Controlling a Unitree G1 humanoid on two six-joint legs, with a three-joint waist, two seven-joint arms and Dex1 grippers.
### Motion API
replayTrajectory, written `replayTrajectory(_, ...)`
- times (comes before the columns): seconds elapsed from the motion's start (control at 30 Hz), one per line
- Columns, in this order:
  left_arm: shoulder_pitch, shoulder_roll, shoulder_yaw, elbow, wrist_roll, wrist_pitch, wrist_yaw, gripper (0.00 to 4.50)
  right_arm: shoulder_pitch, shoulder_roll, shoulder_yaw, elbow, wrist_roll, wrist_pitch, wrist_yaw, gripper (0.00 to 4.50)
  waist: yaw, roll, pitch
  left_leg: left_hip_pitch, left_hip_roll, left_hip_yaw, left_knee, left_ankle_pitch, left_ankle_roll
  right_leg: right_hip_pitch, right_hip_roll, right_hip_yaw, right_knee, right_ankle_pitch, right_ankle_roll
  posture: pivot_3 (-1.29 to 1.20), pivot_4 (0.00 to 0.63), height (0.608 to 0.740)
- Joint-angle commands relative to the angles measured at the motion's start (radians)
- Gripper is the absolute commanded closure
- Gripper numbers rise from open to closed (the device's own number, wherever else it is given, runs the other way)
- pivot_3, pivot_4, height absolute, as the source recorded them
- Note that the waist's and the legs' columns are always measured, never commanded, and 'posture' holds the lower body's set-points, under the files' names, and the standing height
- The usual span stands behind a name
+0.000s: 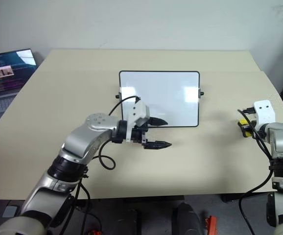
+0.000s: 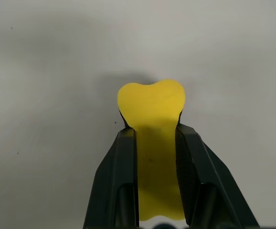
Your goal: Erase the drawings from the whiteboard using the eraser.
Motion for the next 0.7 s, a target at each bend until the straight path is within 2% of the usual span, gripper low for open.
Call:
replayTrajectory(0.03, -0.004, 0.006, 0.029, -0.038, -0.003, -0.005, 0.005, 0.00, -0.038, -0.028, -0.003, -0.003, 0.011, -0.011, 0.001, 2.58, 0.000, 0.000, 0.000, 0.000, 0.000, 0.000, 0.000, 0.000, 0.000, 0.000, 0.000, 0.000, 0.000, 0.000, 0.000, 0.00, 0.150, 0.740)
replayTrajectory(0.27, 0.000, 0.008, 0.044, -0.040, -0.002, -0.011, 0.024, 0.00, -0.058, -0.060, 0.006, -0.020, 0.015, -0.008, 0.012, 0.15, 0.003, 0.000, 0.000, 0.000, 0.000, 0.000, 0.000, 0.000, 0.000, 0.000, 0.000, 0.000, 0.000, 0.000, 0.000, 0.00, 0.150, 0.740)
replayTrajectory(0.3, 0.001, 0.008, 0.047, -0.041, -0.001, -0.014, 0.029, 0.00, -0.059, -0.064, 0.006, -0.030, 0.016, -0.006, 0.012, 0.02, 0.003, 0.000, 0.000, 0.000, 0.000, 0.000, 0.000, 0.000, 0.000, 0.000, 0.000, 0.000, 0.000, 0.000, 0.000, 0.00, 0.150, 0.740)
replayTrajectory(0.43, 0.009, 0.018, 0.093, -0.046, -0.008, -0.014, 0.063, 0.00, -0.088, -0.076, 0.020, -0.131, 0.024, 0.000, 0.018, 0.02, -0.002, 0.001, 0.000, 0.000, 0.000, 0.000, 0.000, 0.000, 0.000, 0.000, 0.000, 0.000, 0.000, 0.000, 0.000, 0.00, 0.150, 0.740)
replayTrajectory(0.53, 0.024, 0.008, 0.205, -0.058, -0.056, -0.006, 0.127, 0.00, -0.135, 0.027, -0.038, -0.188, 0.080, -0.067, -0.028, 0.02, -0.019, 0.001, 0.000, 0.001, 0.000, 0.000, 0.000, 0.000, 0.000, 0.000, 0.000, 0.000, 0.001, 0.000, 0.000, 0.00, 0.150, 0.740)
replayTrajectory(0.63, 0.039, -0.014, 0.320, -0.002, 0.000, -0.093, 0.294, 0.00, -0.112, 0.155, -0.063, -0.162, 0.099, -0.176, -0.101, 0.02, -0.020, -0.001, -0.001, 0.002, 0.000, -0.001, 0.001, 0.000, 0.000, 0.001, 0.000, 0.000, 0.001, 0.000, 0.000, 0.00, 0.150, 0.740)
replayTrajectory(0.7, 0.047, -0.029, 0.374, 0.034, 0.036, -0.150, 0.393, 0.00, -0.081, 0.204, -0.056, -0.144, 0.084, -0.283, -0.130, 0.02, -0.018, -0.001, -0.001, 0.002, 0.000, -0.001, 0.001, 0.000, 0.000, 0.002, 0.000, 0.000, 0.001, 0.000, 0.000, 0.00, 0.150, 0.740)
